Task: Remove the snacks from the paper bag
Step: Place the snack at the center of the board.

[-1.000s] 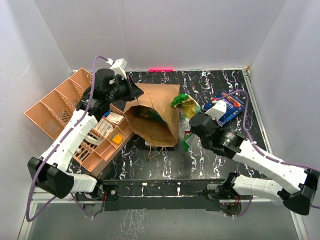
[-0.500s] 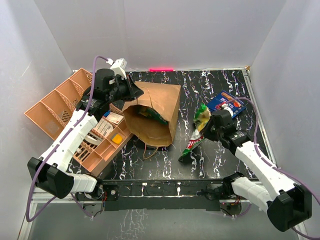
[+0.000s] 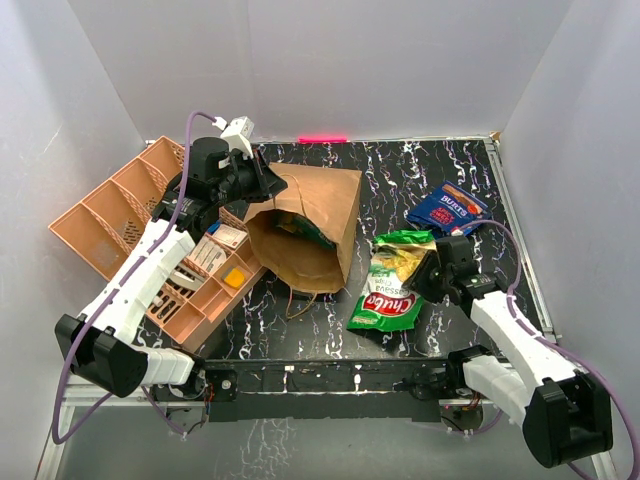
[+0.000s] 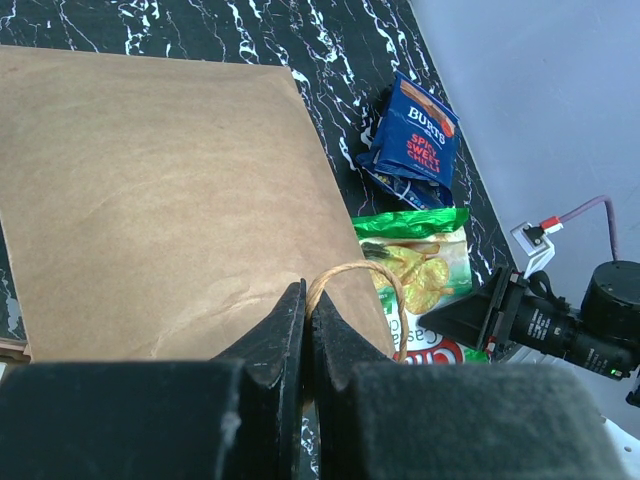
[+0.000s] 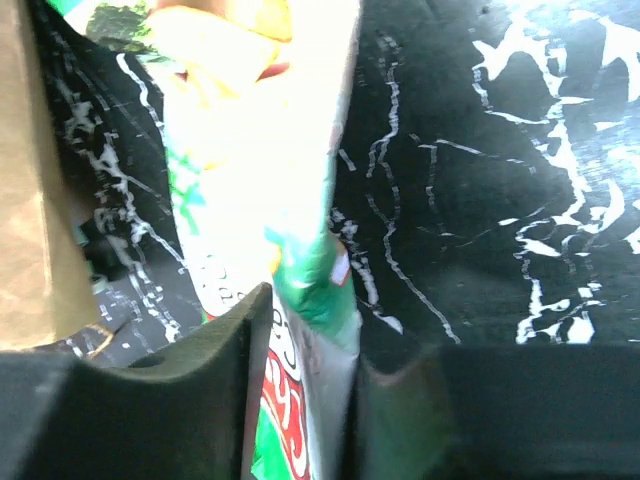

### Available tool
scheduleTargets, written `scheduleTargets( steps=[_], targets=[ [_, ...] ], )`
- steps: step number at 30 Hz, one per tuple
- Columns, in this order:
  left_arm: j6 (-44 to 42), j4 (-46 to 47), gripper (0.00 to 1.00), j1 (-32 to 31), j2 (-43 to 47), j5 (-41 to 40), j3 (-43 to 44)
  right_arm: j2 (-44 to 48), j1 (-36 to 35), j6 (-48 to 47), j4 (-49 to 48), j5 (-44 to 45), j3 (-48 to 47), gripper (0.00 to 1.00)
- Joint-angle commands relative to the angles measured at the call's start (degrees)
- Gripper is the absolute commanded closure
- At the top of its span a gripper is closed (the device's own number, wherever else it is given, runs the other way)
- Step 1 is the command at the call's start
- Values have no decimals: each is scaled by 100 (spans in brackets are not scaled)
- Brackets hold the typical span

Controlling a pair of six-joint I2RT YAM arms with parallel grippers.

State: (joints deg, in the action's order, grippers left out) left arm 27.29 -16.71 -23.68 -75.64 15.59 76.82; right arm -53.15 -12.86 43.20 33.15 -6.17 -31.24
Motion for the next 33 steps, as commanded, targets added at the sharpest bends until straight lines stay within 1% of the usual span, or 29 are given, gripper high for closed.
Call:
scheduleTargets(
  steps=[1,6,10,13,15,17,19,21,24,29,33],
  targets=[
    [22,127,100,41,205,70,132,129,98,432,-134,520,127,59],
    [-27,76,100,39,269,-2,124,247,152,488,284,847,-73,36],
    [-35,75,100,39,284,-2,123,661,153,490,695,1309,-408,14],
    [-7,123,100,39,270,50,119,880,152,390,848,1597,-702,4],
    [11,140,100,39,253,79,123,898,152,4,629,1539,-846,2],
    [22,149,100,39,247,91,123,803,155,-521,236,1234,-947,2],
    [31,152,100,38,244,99,127,576,154,-902,-77,1036,-1086,2],
    [33,123,100,39,251,105,152,310,155,-1130,-201,1043,-1272,2],
    [31,85,100,39,289,70,165,-62,154,-1418,-528,872,-1331,2],
    [47,95,100,39,242,129,210,-791,153,-1802,-1674,-122,-1018,2],
    [104,114,100,39,216,186,238,-1540,160,-1749,-2141,-218,-1136,2]
  ],
)
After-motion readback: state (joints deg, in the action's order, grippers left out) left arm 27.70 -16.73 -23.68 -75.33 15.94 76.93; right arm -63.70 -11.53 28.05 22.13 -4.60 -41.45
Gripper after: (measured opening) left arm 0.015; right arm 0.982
